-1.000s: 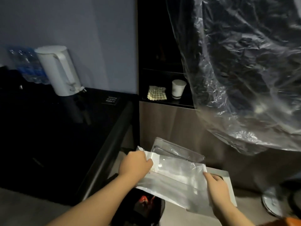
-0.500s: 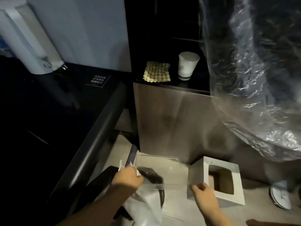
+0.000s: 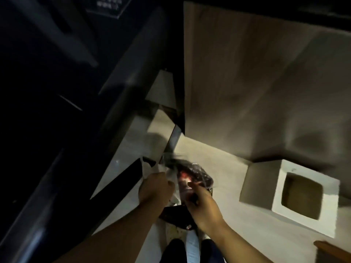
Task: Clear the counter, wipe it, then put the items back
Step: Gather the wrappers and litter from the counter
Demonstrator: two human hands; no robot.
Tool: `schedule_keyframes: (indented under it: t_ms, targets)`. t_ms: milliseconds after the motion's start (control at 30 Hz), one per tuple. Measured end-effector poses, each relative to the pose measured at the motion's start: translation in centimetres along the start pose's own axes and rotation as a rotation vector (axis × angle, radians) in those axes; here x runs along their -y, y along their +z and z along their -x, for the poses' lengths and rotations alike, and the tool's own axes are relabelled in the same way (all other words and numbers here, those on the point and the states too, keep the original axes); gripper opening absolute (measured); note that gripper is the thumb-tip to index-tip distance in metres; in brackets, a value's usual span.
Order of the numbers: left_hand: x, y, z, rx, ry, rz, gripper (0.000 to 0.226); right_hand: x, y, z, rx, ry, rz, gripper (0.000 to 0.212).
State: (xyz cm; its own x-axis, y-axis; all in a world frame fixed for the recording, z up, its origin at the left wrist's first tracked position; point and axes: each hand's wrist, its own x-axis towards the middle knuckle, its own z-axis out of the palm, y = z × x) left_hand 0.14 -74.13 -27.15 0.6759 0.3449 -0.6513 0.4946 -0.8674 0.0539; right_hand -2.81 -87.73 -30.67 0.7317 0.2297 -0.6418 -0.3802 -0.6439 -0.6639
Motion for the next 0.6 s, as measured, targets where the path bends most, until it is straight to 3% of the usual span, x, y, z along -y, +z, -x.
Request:
schedule_keyframes:
  t_ms: [100,300,467,600]
  targets:
    - [-1.2,1.3,-0.7,-0.036,0.041,0.007,0.031,-1.0,1.7,-1.8,0.035,-0.078,0.014,0.037]
    - [-2.0,4.0,0.3,-0.115,0.198,0.102,0.037,-3.5,2.8,-3.2,-0.024,-0.016,-0.046,0.013]
    - [-0.4,5.2,0.5,-0.337,0.305,0.014,0.039,-4.9,2.8,-2.9,0.018,0.181,-0.431,0.023]
    - [1.0,5.1,0.9,-0.357,0.383,0.018,0.041,-4.4,2.5,-2.9,0.013,0.253,-0.649,0.03]
